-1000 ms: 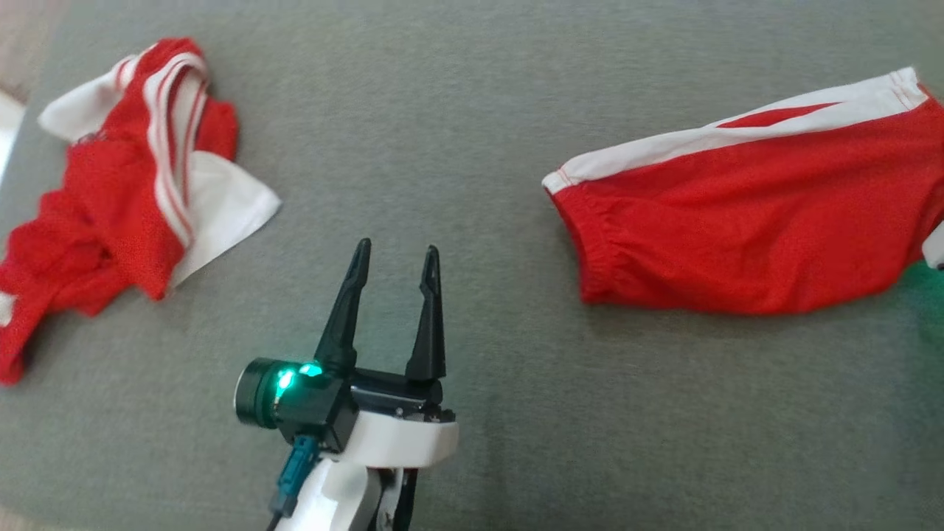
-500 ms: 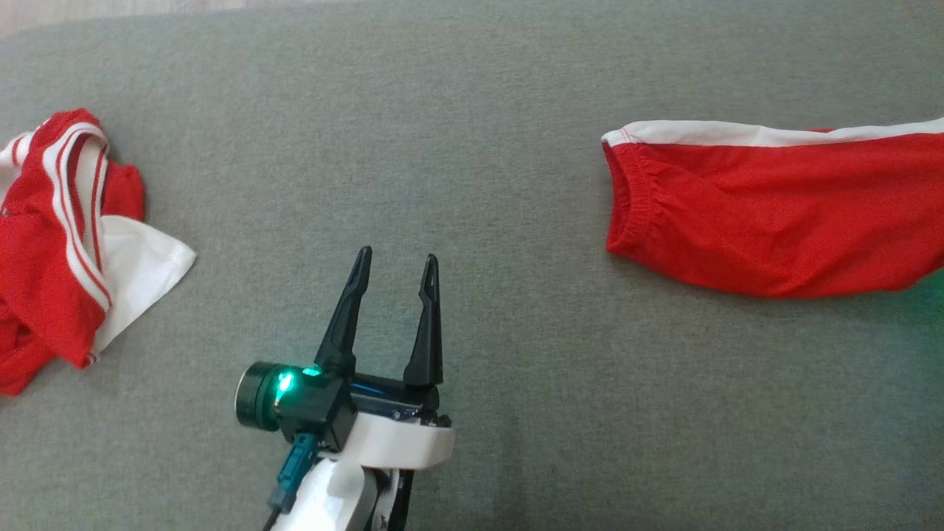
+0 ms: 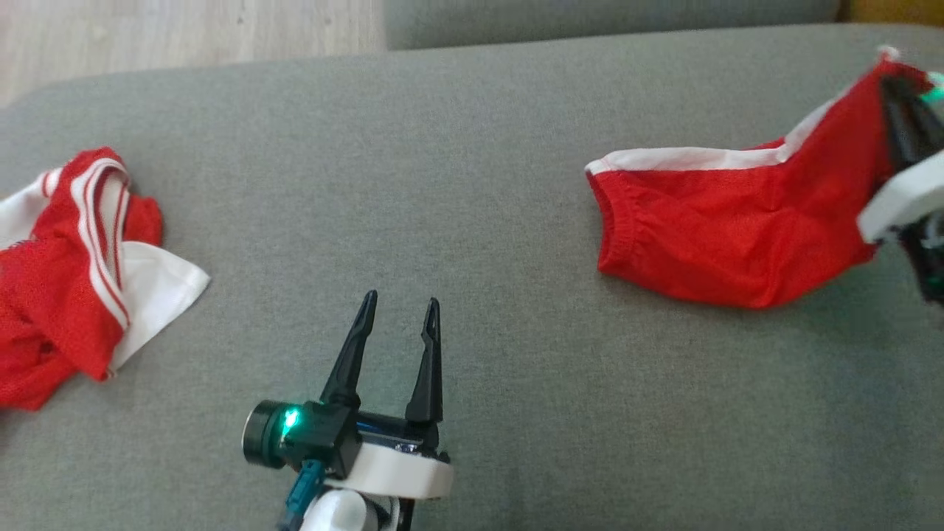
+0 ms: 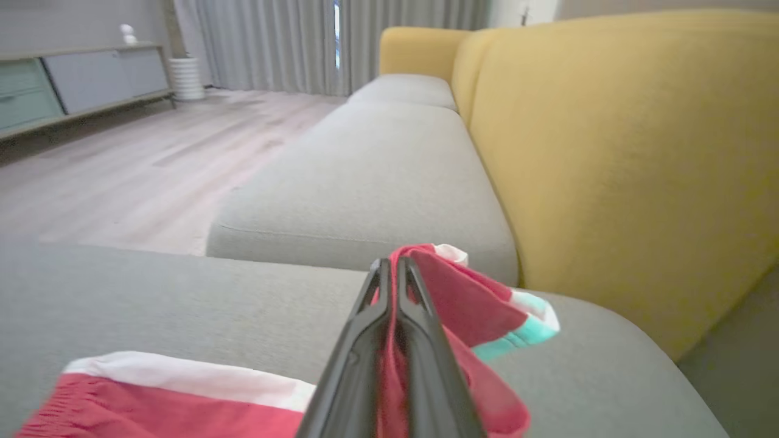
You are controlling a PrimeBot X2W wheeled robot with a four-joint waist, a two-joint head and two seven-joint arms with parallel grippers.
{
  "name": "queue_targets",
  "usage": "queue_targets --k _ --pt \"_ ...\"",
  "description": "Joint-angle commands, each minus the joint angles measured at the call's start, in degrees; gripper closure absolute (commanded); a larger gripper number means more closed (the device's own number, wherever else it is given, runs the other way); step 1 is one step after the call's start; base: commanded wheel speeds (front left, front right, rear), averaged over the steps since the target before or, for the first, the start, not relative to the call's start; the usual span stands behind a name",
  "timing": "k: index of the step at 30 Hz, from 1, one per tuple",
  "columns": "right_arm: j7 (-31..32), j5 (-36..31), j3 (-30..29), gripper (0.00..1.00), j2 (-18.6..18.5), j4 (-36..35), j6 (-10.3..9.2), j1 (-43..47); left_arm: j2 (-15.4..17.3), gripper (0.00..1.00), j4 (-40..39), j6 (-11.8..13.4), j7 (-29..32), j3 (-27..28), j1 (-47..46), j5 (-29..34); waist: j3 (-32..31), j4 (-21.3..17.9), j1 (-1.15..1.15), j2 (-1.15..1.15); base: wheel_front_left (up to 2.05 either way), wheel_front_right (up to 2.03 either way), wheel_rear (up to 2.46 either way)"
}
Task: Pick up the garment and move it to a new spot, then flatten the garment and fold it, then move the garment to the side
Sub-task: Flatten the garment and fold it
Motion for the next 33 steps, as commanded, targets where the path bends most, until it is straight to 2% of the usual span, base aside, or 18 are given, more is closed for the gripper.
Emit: queue_targets --k 1,11,12,13,14,19,25,33 --pt "0.2 -0.7 0.9 1.00 0.3 -3.1 0.39 -0.1 -0.1 0.00 -1.5 -0.4 -0.5 1.5 -0.4 -0.4 -1.3 0.7 0.01 0.00 0.00 0.00 0.00" --pt "6.8 -4.3 4.1 1.00 7.0 -16.5 0.39 7.5 -0.1 0.00 -1.3 -0.6 -0.5 1.5 1.5 -1.1 -3.6 4.0 0.01 0.00 0.00 0.00 0.00" --pt "7.4 -4.7 4.4 0.85 8.2 -17.3 0.39 8.6 -0.1 0.00 -1.2 -0.7 -0.5 1.5 1.7 -1.1 -3.7 4.2 0.01 0.00 0.00 0.00 0.00" --pt "8.1 -5.0 4.4 0.38 9.4 -17.8 0.39 9.7 -0.1 0.00 -1.2 -0.8 -0.5 1.4 1.8 -1.2 -3.8 4.4 0.01 0.00 0.00 0.00 0.00" --pt "8.3 -5.8 4.2 0.00 10.4 -18.3 0.39 10.7 -0.1 0.00 -1.1 -0.9 -0.5 1.2 1.9 -1.2 -3.9 4.7 0.01 0.00 0.00 0.00 0.00" --pt "7.5 -9.2 1.3 0.00 14.4 -22.5 0.39 16.0 -0.1 0.00 -1.7 -0.5 -0.5 0.9 2.2 -1.3 -4.5 5.8 0.01 0.00 0.00 0.00 0.00" --pt "5.3 -13.4 -6.2 0.00 16.4 -29.9 0.39 24.6 -0.1 0.00 -3.0 0.0 -0.5 2.4 3.4 -1.1 -5.8 6.0 0.01 0.00 0.00 0.00 0.00" --pt "-0.3 -14.3 -15.5 0.00 19.0 -34.6 0.39 34.6 -0.1 0.00 -6.4 1.1 -0.5 6.5 7.7 0.3 -9.2 3.8 0.01 0.00 0.00 0.00 0.00"
